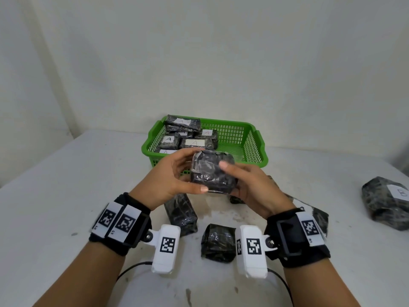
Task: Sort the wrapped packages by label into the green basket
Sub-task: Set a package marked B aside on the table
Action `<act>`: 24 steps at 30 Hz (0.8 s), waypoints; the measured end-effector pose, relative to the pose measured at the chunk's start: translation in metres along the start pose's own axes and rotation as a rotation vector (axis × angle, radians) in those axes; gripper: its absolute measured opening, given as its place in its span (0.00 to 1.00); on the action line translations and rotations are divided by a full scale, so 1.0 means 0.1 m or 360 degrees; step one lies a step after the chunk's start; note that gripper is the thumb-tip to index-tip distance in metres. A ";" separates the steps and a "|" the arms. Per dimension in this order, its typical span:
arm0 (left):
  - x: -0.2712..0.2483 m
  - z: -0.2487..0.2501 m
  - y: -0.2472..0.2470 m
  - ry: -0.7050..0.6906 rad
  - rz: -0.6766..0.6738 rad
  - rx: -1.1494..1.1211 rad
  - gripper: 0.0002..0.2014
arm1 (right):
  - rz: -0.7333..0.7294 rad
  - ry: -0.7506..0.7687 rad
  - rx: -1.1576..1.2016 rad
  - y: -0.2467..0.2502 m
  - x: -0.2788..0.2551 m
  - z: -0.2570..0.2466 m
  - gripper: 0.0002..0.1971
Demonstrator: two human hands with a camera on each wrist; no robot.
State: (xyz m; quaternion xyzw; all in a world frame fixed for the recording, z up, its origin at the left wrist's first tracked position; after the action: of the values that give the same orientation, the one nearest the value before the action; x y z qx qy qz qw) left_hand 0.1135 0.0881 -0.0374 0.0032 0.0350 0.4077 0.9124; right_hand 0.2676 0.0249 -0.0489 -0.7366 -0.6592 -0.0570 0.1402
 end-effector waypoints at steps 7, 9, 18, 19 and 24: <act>0.02 -0.10 0.03 0.0180 0.0177 -0.0119 0.24 | 0.0243 0.0234 -0.0197 0.17 0.03 -0.09 0.17; 0.02 -0.09 0.04 0.0161 0.0225 -0.0039 0.17 | 0.0203 0.0215 -0.0188 0.12 0.04 -0.08 0.18; -0.02 -0.04 0.03 0.0089 0.0243 -0.0039 0.20 | 0.0190 0.0251 -0.0221 0.08 0.03 -0.08 0.19; -0.01 -0.04 0.08 0.0079 0.0278 -0.0076 0.20 | 0.0136 0.0223 -0.0217 0.06 0.03 -0.06 0.21; -0.01 -0.06 0.07 0.0089 0.0213 -0.0077 0.27 | 0.0105 0.0191 -0.0252 0.05 0.01 -0.04 0.19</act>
State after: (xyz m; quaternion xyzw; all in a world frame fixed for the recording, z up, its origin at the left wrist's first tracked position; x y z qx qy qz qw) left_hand 0.1072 0.0915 -0.0427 -0.0280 0.0502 0.4684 0.8816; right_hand 0.2735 0.0239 -0.0455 -0.7619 -0.6184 -0.1483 0.1226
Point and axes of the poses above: each hand's wrist, its own x-axis towards the middle knuckle, its own y-axis out of the back of the hand, z = x × y, the point moved 9 cm from there along x, towards the middle knuckle, and after that the axes turned 15 degrees about y, right-handed, at the moved point
